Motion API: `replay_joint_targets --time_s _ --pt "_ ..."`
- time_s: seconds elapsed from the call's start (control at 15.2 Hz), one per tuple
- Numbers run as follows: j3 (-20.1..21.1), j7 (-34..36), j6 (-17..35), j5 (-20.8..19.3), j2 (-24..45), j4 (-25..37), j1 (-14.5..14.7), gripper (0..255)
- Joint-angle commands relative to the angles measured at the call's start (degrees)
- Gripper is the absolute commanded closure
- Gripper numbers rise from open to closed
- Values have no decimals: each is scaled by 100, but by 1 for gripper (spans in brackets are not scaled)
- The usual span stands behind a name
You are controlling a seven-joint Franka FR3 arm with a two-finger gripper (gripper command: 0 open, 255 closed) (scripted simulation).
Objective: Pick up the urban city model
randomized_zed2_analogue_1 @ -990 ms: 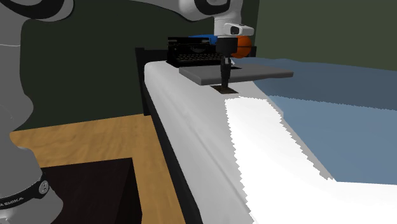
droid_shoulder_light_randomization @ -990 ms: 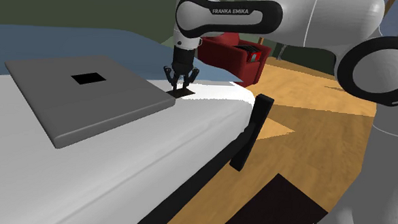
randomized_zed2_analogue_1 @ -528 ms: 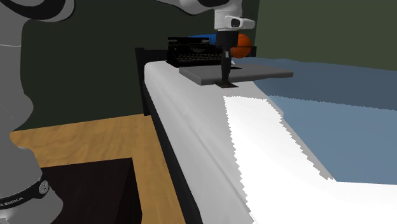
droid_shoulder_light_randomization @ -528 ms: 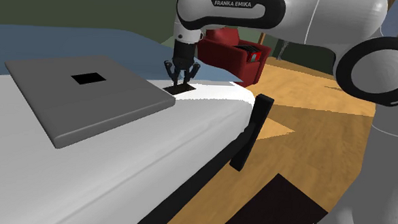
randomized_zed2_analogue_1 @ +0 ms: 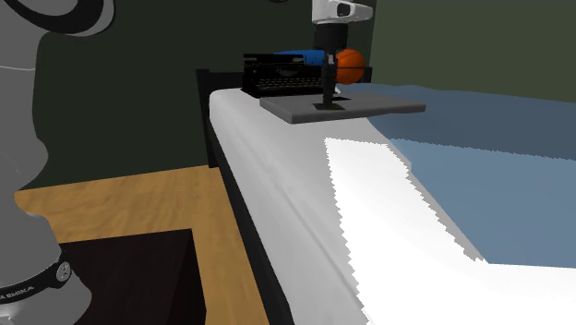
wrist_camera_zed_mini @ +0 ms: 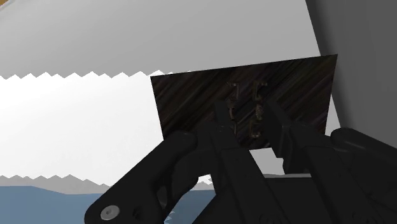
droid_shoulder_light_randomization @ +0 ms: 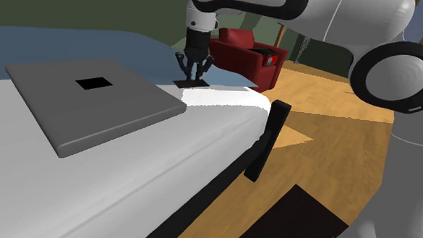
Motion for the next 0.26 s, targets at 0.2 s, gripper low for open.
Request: replay_joint_targets --time_s 0.2 --pt "0 -1 -334 -19 126 457 28 255"
